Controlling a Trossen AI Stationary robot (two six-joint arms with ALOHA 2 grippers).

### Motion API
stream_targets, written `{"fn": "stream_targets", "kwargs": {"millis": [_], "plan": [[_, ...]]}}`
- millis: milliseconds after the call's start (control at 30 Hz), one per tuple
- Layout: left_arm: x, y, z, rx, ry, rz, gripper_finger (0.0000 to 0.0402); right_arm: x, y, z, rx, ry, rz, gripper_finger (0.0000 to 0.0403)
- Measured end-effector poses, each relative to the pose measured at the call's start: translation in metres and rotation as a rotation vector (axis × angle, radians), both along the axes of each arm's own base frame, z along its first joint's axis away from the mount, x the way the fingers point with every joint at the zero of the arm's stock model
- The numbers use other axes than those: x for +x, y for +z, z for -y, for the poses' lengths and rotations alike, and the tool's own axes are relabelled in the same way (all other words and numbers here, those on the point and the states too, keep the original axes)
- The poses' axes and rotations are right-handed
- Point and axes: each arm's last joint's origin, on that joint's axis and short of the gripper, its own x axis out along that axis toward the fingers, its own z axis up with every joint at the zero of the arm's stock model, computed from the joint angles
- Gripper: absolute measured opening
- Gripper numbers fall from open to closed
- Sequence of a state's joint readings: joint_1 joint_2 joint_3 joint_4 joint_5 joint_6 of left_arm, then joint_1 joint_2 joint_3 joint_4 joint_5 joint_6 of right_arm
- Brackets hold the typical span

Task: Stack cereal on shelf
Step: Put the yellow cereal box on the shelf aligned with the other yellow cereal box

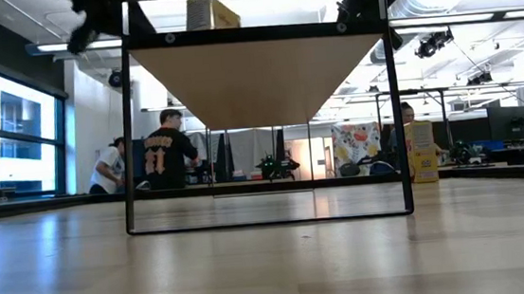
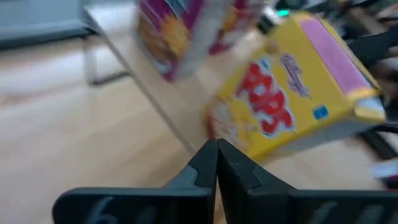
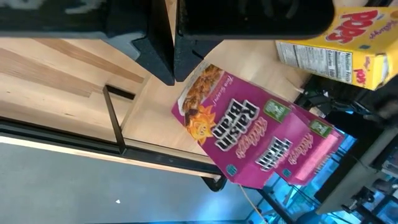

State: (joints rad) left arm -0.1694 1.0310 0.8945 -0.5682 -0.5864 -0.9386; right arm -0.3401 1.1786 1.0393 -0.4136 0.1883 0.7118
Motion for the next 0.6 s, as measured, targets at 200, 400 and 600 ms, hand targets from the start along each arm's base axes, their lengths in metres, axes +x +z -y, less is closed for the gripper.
{"fn": "stream_targets", "kwargs": {"millis": [200,400,600], "plan": [[0.018,-0.032,-0.003,-0.066,-0.018,0.186,0.0,0.0,0.001,0.0,0.003,-0.008,0.014,0.0],[0.027,-0.046,-0.01,-0.073,0.034,0.158,0.0,0.0,0.001,0.0,0.004,-0.012,0.013,0.0],[0.037,-0.048,-0.007,-0.132,-0.011,0.203,0.0,0.0,0.001,0.0,0.005,-0.012,0.012,0.0]]}}
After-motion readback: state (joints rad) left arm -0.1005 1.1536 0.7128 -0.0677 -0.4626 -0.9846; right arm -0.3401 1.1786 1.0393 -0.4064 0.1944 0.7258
